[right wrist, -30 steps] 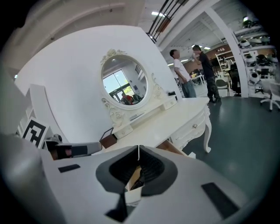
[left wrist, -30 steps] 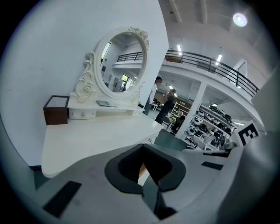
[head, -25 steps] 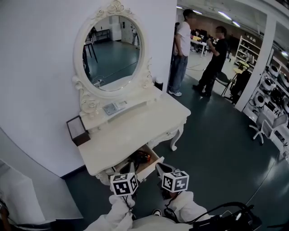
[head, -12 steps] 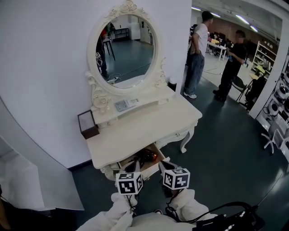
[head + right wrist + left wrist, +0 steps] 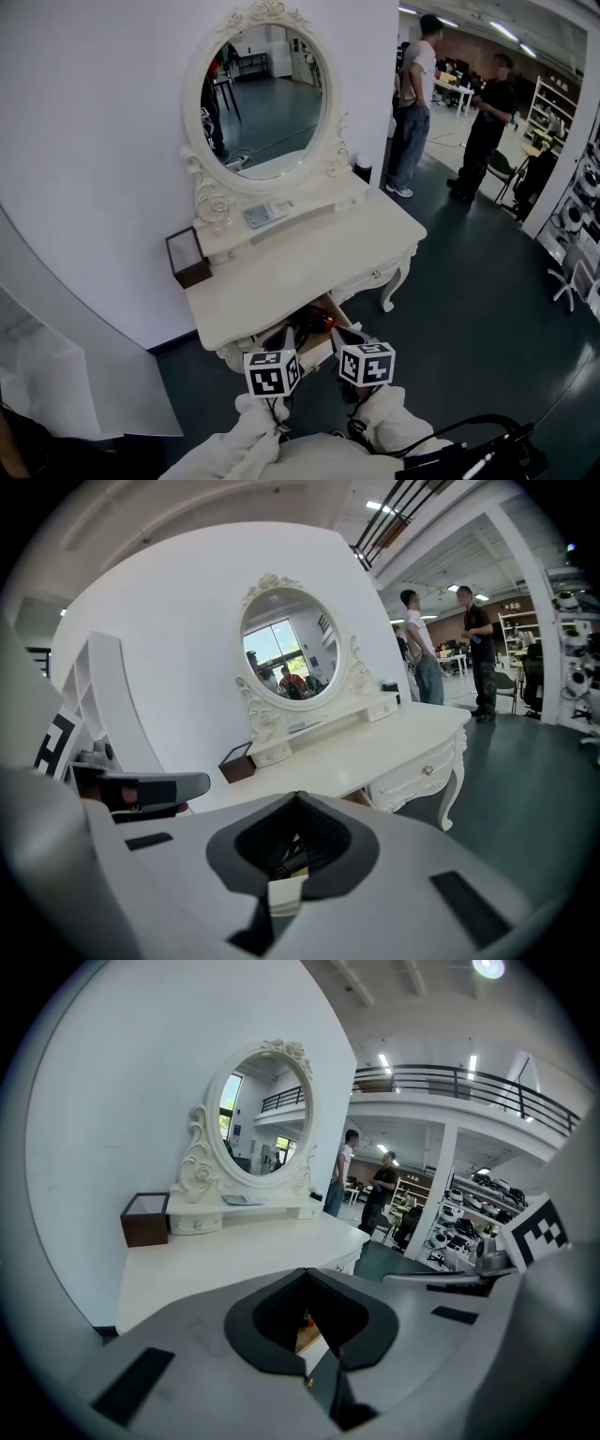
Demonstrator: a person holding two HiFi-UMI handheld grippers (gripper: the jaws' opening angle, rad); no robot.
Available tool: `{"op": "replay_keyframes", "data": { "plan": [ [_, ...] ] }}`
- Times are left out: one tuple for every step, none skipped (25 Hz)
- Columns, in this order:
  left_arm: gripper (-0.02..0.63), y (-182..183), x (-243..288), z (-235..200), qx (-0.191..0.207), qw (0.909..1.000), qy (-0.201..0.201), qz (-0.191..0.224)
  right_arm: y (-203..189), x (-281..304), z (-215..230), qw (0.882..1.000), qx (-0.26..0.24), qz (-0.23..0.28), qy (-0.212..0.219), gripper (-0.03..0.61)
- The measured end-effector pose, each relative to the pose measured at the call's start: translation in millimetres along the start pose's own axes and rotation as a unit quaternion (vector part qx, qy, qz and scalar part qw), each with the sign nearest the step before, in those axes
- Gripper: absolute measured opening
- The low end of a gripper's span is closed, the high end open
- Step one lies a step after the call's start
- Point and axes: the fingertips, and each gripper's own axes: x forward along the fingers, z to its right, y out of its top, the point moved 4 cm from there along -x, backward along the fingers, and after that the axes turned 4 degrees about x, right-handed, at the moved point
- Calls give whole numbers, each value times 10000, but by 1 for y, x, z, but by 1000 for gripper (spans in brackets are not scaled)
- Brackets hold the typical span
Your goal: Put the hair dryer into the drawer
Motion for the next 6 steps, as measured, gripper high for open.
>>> {"op": "replay_keyframes", "data": {
  "plan": [
    [8, 1, 1, -2, -31, 10000, 6, 4, 1, 1, 0, 10000, 30, 7, -8, 61],
    [8, 1, 1, -4, -56, 10000, 14, 2, 1, 3, 0, 10000, 51, 5, -14, 61],
    [8, 1, 2, -7, -77, 10000, 22, -6, 1, 5, -1, 10000, 61, -7, -20, 61],
    [8, 1, 3, -9, -100, 9999, 29, -17, 0, 6, -1, 10000, 67, -27, -27, 61],
    [8, 0, 3, -11, -125, 9999, 34, -31, -1, 8, -2, 10000, 73, -50, -35, 61],
    [8, -1, 4, -13, -151, 9999, 39, -46, -2, 10, -2, 9999, 78, -74, -42, 61]
  ]
}}
